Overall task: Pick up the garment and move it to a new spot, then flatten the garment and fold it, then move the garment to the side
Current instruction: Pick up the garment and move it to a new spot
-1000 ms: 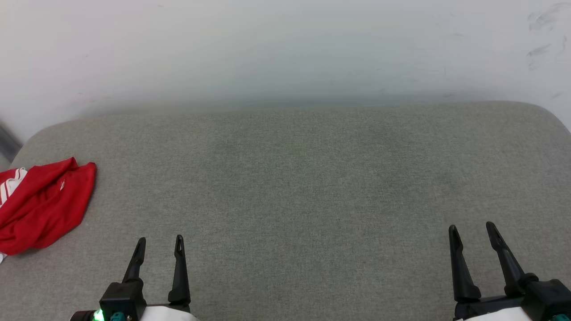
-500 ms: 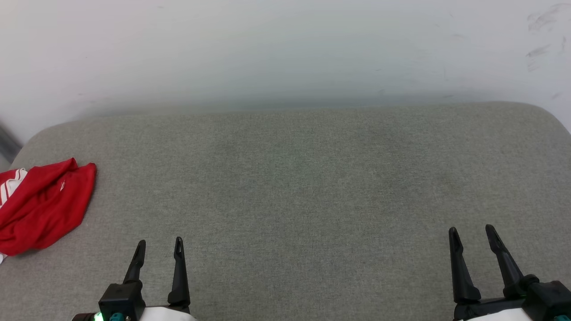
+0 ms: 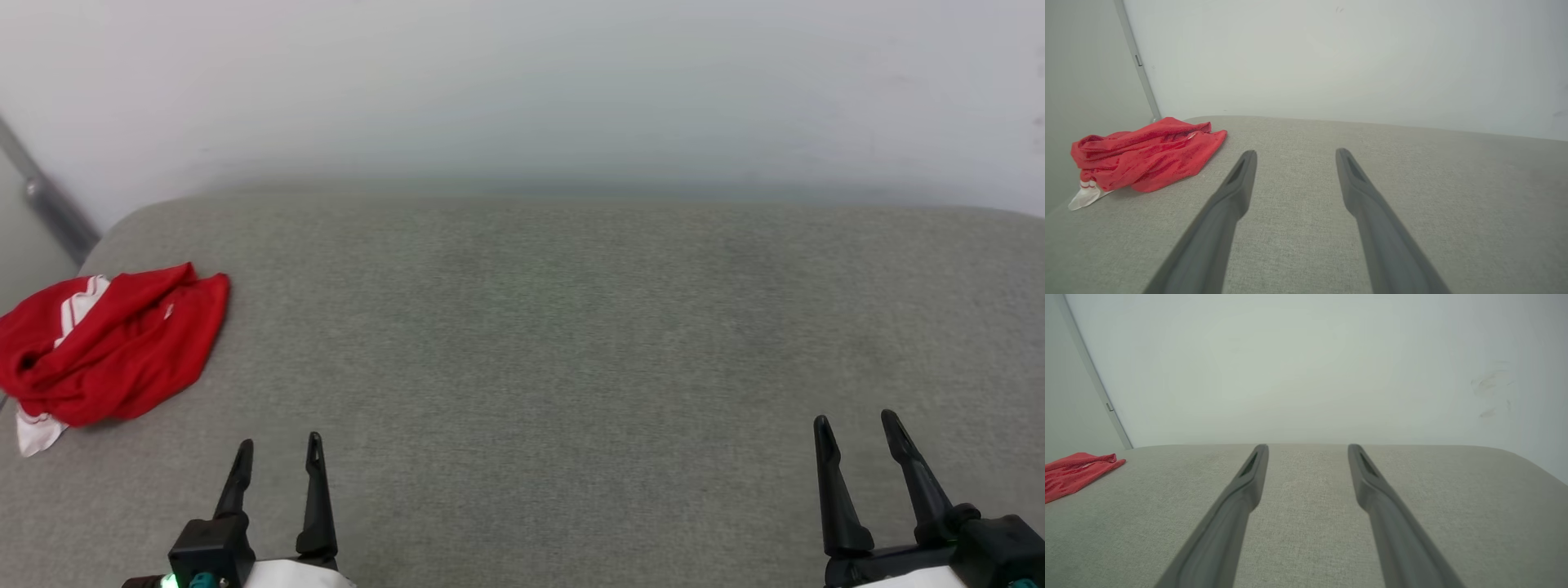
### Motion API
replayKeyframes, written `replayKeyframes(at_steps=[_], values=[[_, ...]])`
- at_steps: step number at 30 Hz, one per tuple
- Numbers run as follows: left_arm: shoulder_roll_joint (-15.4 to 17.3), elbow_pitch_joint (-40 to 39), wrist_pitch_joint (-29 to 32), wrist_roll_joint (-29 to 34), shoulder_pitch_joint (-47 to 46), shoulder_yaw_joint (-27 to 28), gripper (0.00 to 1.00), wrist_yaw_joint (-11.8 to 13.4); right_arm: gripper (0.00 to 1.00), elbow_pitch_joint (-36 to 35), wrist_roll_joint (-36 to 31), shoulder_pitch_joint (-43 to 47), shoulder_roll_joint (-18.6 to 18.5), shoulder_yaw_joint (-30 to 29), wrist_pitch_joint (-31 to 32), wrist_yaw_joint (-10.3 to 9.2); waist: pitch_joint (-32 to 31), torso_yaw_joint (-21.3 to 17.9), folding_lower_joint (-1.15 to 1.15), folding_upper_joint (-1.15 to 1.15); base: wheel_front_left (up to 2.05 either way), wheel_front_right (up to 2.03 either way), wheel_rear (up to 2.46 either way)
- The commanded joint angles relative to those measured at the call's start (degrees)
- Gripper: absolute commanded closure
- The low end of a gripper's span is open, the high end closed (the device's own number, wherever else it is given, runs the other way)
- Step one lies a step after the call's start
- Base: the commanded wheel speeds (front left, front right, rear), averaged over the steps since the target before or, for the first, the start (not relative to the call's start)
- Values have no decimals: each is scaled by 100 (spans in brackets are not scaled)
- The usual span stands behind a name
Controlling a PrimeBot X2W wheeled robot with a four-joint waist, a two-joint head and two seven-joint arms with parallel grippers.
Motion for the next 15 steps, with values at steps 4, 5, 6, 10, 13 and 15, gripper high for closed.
replayKeyframes(at_steps=[4, 5, 6, 10, 13, 15], values=[[-5, -65, -16, -37, 53, 108, 0, 90, 0, -41, -61, 79, 2, 23, -12, -2, 0, 311, 0, 0, 0, 0, 0], [-5, -72, -16, -31, 72, 138, 0, 100, 0, -45, -68, 84, 2, 24, -12, -2, -1, 379, 0, 0, 0, 0, 0], [-4, -76, -16, -37, 91, 158, 0, 103, 0, -46, -69, 90, 2, 24, -12, -2, -4, 445, 0, 0, 0, 0, 0], [-4, -95, -16, -66, 100, 261, 0, 121, 0, -65, -104, 114, 2, 22, -12, -2, -18, 739, 0, 0, 0, 0, 0], [-4, -83, -16, -79, 102, 328, 0, 94, 0, -63, -114, 134, 2, 24, -12, -2, -31, 975, 0, 0, 0, 0, 0], [-5, -76, -16, -63, 109, 350, 0, 87, 0, -64, -114, 124, 2, 32, -12, -2, -37, 1129, 0, 0, 0, 0, 0]])
